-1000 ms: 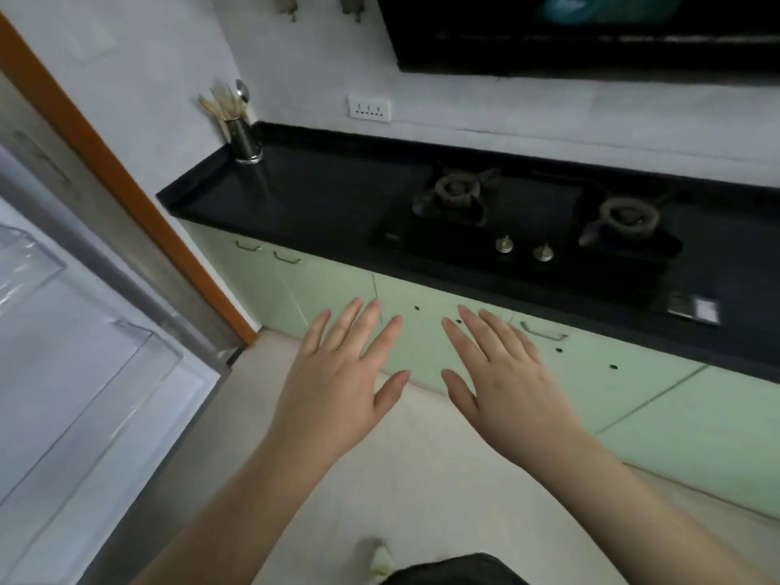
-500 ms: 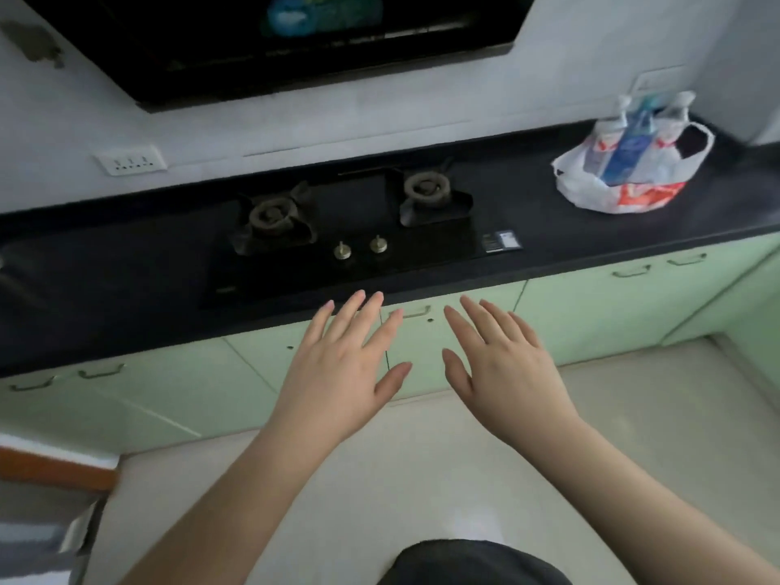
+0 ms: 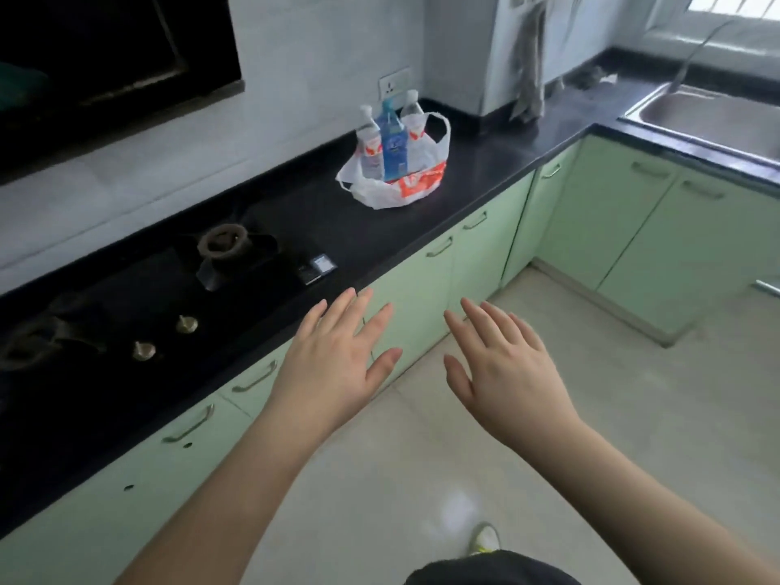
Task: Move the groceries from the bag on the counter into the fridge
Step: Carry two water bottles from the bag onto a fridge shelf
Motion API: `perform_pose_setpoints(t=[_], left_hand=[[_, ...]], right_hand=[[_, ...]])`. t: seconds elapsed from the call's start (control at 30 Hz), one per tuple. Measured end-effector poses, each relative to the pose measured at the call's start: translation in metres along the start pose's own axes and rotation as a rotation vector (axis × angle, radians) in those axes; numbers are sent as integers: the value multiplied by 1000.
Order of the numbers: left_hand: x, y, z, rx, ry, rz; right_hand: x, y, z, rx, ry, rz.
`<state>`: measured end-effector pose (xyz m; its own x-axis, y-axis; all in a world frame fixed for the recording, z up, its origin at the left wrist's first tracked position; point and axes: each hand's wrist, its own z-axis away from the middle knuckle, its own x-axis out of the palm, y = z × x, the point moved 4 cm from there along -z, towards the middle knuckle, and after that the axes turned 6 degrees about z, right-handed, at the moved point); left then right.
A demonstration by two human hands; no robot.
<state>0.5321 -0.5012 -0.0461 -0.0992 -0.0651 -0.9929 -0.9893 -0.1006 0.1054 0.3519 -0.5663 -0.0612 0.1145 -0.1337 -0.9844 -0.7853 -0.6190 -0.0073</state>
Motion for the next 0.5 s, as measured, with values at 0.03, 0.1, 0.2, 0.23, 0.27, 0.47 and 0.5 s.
perform_pose_setpoints(t=[0.03, 0.1, 0.2, 0.23, 0.27, 0.47, 0.5], left_hand=[[2, 13, -17, 19, -4, 7], [2, 35, -48, 54, 0, 32], [-4, 59, -91, 72, 31, 39], [-7, 64, -103, 76, 42, 35], [-9, 69, -113, 83, 44, 28], [-7, 77, -160, 109, 16, -2], [-6, 74, -168, 105, 17, 1]], right_hand=[[-1, 18, -3, 25, 4, 2], [-5, 55, -10, 67, 19, 12], [-11, 105, -22, 134, 43, 21], [-12, 118, -27, 153, 47, 27], [-13, 130, -33, 173, 46, 35], [-7, 161, -73, 216, 34, 14], [-5, 163, -82, 213, 37, 5]])
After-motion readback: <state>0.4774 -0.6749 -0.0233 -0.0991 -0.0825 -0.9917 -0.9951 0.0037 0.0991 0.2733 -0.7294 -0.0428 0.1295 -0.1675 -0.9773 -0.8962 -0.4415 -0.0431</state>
